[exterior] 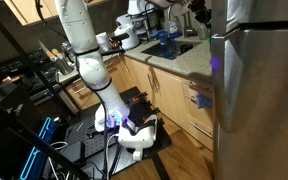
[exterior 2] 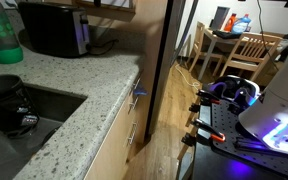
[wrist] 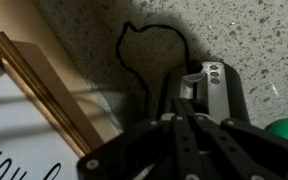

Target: Press the lever down on the toaster

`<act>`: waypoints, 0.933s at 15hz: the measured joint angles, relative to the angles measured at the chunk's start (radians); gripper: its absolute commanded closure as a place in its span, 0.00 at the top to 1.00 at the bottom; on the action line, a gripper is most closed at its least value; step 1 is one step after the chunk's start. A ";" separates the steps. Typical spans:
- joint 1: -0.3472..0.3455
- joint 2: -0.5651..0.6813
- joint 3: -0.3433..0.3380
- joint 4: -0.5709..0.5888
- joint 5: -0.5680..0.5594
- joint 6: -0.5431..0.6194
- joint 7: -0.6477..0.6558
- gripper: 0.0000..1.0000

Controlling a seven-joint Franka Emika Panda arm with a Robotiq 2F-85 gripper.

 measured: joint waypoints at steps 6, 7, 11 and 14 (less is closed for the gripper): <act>0.014 0.055 -0.010 0.059 0.000 0.001 0.000 0.00; 0.018 0.068 -0.011 0.068 -0.001 0.001 0.000 0.00; 0.042 0.117 -0.032 0.104 -0.002 0.001 0.000 0.01; 0.043 0.120 -0.033 0.104 -0.002 0.001 0.000 0.01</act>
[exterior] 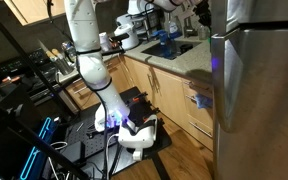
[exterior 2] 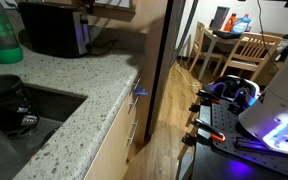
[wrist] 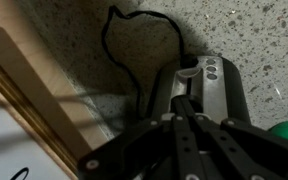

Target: Press the lever down on the toaster

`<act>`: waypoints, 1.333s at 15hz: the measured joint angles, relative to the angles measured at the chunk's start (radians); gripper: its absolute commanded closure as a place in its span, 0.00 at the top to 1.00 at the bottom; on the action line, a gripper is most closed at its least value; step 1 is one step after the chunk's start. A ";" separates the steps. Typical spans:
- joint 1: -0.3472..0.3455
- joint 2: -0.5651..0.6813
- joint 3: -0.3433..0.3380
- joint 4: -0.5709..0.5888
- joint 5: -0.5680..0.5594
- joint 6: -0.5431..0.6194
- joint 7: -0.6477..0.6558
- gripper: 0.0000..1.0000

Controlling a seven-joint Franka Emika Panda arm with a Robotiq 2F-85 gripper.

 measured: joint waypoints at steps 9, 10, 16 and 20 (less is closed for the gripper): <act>0.003 0.010 -0.002 0.000 0.004 0.000 0.000 0.00; 0.004 0.011 -0.002 0.000 0.004 0.000 0.000 0.00; 0.006 0.014 -0.006 0.001 0.005 0.000 0.000 0.00; 0.006 0.023 -0.015 0.010 0.010 0.000 0.000 0.00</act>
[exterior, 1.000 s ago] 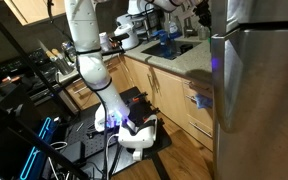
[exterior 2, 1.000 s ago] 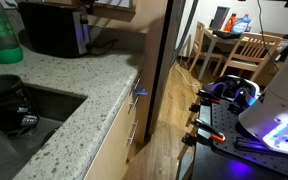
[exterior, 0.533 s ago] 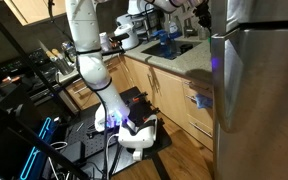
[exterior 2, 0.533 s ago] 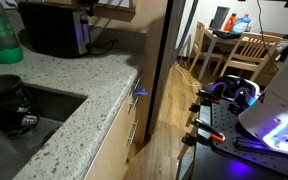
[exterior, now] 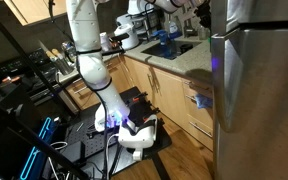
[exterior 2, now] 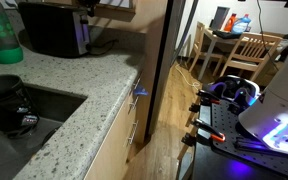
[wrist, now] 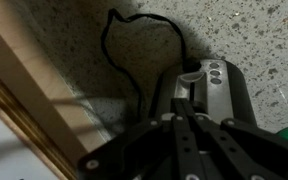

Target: Press the lever down on the toaster

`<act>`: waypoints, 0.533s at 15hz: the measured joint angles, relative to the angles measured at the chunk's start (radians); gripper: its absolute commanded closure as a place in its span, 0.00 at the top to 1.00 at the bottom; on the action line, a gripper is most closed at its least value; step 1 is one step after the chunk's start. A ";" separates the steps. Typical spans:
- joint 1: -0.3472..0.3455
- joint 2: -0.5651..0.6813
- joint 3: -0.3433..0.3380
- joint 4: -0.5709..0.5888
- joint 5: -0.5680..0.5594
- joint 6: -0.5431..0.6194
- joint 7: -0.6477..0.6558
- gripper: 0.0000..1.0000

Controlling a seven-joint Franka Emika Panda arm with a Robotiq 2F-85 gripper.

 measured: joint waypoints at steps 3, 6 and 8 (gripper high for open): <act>0.000 0.012 -0.003 0.012 0.006 0.000 -0.001 0.00; 0.002 0.023 -0.003 0.026 0.008 0.000 -0.001 0.00; 0.003 0.033 -0.003 0.038 0.010 0.000 -0.001 0.00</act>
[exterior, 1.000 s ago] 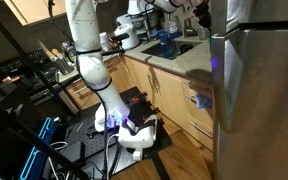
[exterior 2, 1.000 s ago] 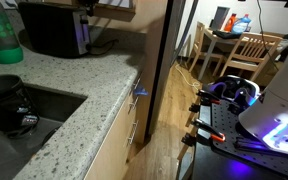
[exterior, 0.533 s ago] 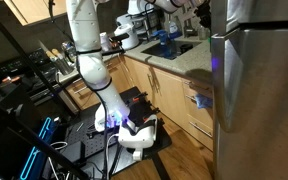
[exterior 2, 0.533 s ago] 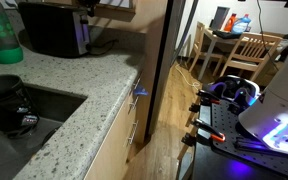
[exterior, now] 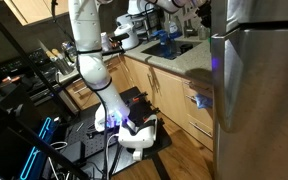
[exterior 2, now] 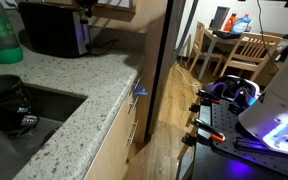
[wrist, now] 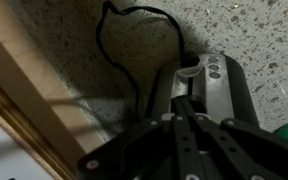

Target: Press the lever down on the toaster

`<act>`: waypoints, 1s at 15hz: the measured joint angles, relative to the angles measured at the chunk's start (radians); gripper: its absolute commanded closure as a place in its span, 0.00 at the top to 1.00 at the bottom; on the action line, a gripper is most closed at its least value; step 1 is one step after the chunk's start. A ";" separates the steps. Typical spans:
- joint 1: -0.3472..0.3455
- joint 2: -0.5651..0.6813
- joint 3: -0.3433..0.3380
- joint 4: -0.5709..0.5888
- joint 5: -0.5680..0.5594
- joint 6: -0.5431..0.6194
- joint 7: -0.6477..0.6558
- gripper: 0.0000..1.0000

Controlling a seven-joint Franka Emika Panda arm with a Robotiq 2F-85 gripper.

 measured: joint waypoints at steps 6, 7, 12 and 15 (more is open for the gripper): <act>0.000 0.043 -0.003 0.045 0.017 0.000 -0.001 0.00; 0.000 0.051 -0.004 0.053 0.019 0.000 -0.001 0.00; 0.000 0.072 -0.009 0.069 0.023 0.000 -0.001 0.00; 0.000 0.073 -0.010 0.070 0.026 0.000 -0.001 0.00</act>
